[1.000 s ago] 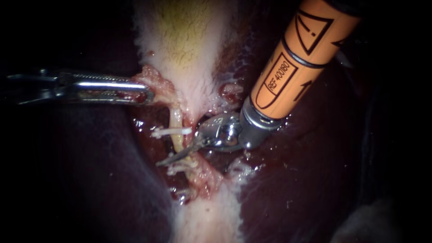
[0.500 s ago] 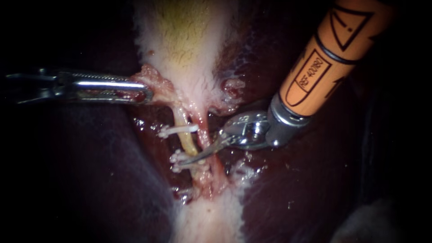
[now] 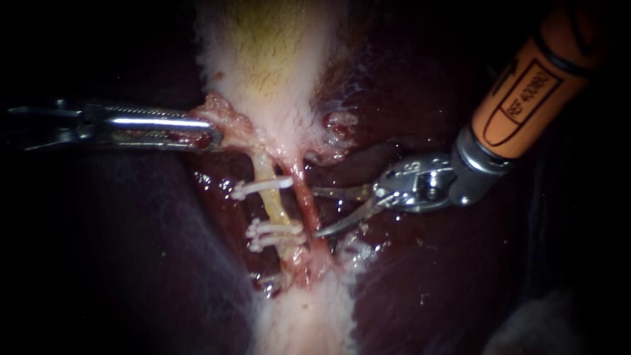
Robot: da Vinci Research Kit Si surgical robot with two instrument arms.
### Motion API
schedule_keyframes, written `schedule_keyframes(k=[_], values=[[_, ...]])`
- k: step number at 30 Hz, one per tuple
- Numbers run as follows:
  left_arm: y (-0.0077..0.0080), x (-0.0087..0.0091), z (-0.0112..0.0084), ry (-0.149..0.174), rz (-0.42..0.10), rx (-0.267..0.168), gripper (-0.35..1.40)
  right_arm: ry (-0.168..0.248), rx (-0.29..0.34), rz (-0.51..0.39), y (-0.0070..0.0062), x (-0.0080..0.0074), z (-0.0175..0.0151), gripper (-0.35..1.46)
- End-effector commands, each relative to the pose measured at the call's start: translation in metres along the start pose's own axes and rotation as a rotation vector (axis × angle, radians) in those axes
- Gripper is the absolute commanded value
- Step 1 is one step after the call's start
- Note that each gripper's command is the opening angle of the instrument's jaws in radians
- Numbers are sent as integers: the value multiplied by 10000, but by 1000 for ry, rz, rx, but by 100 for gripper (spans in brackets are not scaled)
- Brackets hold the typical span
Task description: Go to the cutting position left tube
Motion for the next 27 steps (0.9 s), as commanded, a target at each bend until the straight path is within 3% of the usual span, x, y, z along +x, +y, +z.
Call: schedule_keyframes(k=[1,20,27], values=[[0,0,0,0,0,0,-35,0,-2,0,0,0,-3,143],[-4,-1,-1,-1,0,-4,-35,1,12,-27,-10,10,-29,143],[-4,-1,0,-1,0,-4,-35,1,11,-22,-18,20,-18,145]])
